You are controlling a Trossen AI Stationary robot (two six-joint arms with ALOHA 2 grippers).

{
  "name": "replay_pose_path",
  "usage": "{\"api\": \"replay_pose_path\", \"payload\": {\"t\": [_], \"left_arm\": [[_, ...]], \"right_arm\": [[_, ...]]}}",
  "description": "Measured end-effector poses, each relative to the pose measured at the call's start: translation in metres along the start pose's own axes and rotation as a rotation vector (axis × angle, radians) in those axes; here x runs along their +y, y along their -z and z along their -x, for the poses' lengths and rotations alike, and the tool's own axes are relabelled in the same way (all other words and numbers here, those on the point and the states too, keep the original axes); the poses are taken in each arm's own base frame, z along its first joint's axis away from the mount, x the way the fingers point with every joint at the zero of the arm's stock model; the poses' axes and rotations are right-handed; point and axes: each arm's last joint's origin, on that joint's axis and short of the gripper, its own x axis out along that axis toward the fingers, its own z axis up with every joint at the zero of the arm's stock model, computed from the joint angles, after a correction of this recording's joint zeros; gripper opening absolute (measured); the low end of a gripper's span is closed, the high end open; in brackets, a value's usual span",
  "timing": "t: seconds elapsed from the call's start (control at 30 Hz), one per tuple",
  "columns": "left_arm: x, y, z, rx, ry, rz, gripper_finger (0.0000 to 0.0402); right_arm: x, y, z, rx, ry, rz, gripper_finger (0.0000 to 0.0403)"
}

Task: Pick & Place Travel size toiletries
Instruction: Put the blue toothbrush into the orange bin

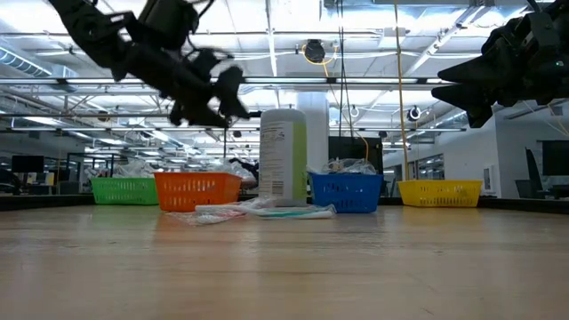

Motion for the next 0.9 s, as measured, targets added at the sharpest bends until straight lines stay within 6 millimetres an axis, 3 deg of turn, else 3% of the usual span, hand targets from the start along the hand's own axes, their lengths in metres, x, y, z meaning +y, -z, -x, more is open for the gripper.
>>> {"api": "replay_pose_path", "payload": {"t": [0.17,0.37,0.47,0.57,0.67,0.9], "left_arm": [[-0.035,-0.028,0.018,-0.047,0.295,-0.077,0.0279],[-0.088,-0.066,0.051,-0.149,0.434,-0.234,0.0262],[-0.113,-0.072,0.066,-0.123,0.465,-0.351,0.0252],[-0.129,-0.066,0.071,-0.055,0.487,-0.437,0.0247],[-0.138,-0.045,0.067,0.045,0.528,-0.521,0.0247],[-0.146,0.018,0.037,0.326,0.611,-0.65,0.0246]], "right_arm": [[0.0,0.0,0.0,0.0,0.0,0.0,0.0174],[0.0,0.0,0.0,-0.001,0.0,0.0,0.0177],[0.0,0.0,0.0,-0.001,0.0,0.0,0.0177],[0.0,0.0,0.0,0.0,0.0,0.0,0.0175],[0.0,0.0,0.0,0.0,0.0,0.0,0.0174],[0.0,0.0,0.0,0.0,0.0,0.0,0.0177]]}}
